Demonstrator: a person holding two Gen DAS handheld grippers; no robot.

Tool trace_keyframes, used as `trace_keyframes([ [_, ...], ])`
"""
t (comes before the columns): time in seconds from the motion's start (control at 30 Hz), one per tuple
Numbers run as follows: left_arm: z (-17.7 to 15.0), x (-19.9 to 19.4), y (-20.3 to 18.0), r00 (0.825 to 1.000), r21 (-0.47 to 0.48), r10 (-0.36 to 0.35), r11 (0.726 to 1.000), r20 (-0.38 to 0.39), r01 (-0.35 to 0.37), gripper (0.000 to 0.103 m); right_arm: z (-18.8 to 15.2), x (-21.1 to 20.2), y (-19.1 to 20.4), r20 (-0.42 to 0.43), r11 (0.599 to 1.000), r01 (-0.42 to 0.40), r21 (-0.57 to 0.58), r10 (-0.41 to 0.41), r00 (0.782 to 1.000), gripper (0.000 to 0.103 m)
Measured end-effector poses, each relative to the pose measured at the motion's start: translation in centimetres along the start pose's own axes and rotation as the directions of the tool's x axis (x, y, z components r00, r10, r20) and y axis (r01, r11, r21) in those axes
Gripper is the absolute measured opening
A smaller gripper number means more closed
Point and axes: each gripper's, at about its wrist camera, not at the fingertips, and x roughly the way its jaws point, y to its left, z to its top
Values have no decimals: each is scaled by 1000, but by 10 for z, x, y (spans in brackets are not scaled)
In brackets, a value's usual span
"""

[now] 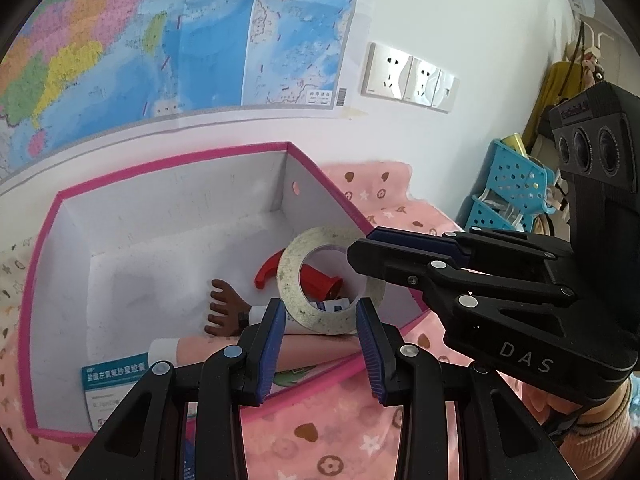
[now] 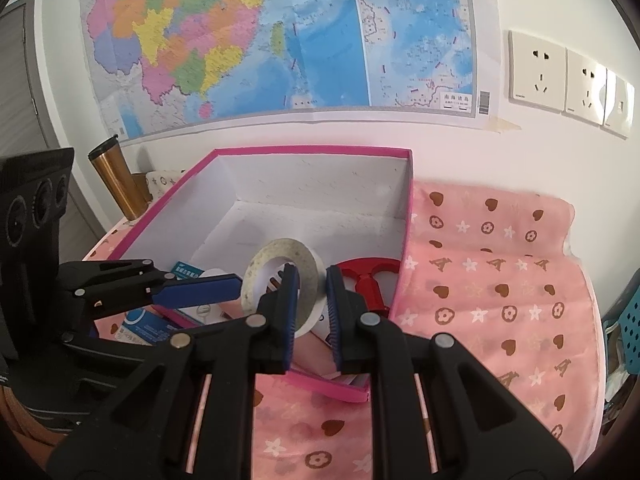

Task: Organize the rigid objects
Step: 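Lower the tape roll into the box and open the right tool, then move the right tool to the blue-and-white medicine box and grasp it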

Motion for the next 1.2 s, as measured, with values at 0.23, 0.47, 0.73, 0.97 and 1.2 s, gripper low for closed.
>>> trace_keyframes([
  [0.23, 2, 9, 4, 1000, -15, -4, 1000, -23, 4, 37, 0, 9, -3, -18, 1000, 7, 6, -6, 1000, 17],
  [0.47, 0, 17, 7, 999, -26, -1, 1000, -46, 0, 37, -1, 14, -3, -32, 1000, 17, 16, -17, 999, 20],
  [0.73, -7, 1, 11, 999, -23, 41, 999, 4, -41, 41, -5, 8, 0, -17, 999, 35, 18, -34, 999, 26],
  [0.97, -41, -63, 25, 988, -26, 72, 997, 137, -69, 56, -21, -14, 22, 6, 997, -71, -14, 71, 997, 30],
  [1.2, -89, -106, 71, 972, -140, 180, 977, 148, -160, 59, -49, -12, 57, -43, 977, -209, -45, 207, 977, 35],
])
